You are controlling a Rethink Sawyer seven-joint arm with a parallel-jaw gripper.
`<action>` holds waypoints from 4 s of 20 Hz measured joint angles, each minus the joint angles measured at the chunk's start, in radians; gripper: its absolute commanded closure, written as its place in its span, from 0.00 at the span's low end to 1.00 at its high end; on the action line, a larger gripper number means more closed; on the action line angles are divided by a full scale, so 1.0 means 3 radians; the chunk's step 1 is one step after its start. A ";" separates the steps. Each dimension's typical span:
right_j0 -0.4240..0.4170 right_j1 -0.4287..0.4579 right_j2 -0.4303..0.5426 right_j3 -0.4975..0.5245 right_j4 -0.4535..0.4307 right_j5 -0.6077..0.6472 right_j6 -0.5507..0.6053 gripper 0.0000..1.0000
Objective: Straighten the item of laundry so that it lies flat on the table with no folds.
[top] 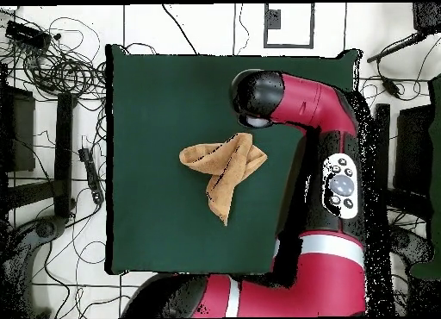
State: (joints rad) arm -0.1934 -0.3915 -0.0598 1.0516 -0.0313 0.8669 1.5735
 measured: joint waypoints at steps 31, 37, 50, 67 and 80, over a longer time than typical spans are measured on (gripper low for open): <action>-0.0228 0.0025 0.0002 -0.0038 -0.0017 0.0000 0.0000 0.00; -0.0228 0.0025 0.0002 -0.0038 -0.0022 0.0000 0.0000 0.00; -0.0227 0.0018 0.0003 -0.0025 -0.0023 0.0000 0.0000 0.00; -0.0220 -0.0316 0.0002 0.0344 -0.0040 0.0000 0.0000 0.00; -0.0221 -0.0343 0.0002 0.0350 -0.0051 -0.0003 0.0000 0.00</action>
State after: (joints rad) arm -0.2596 -0.4942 -0.0590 1.1565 -0.0465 0.8660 1.5735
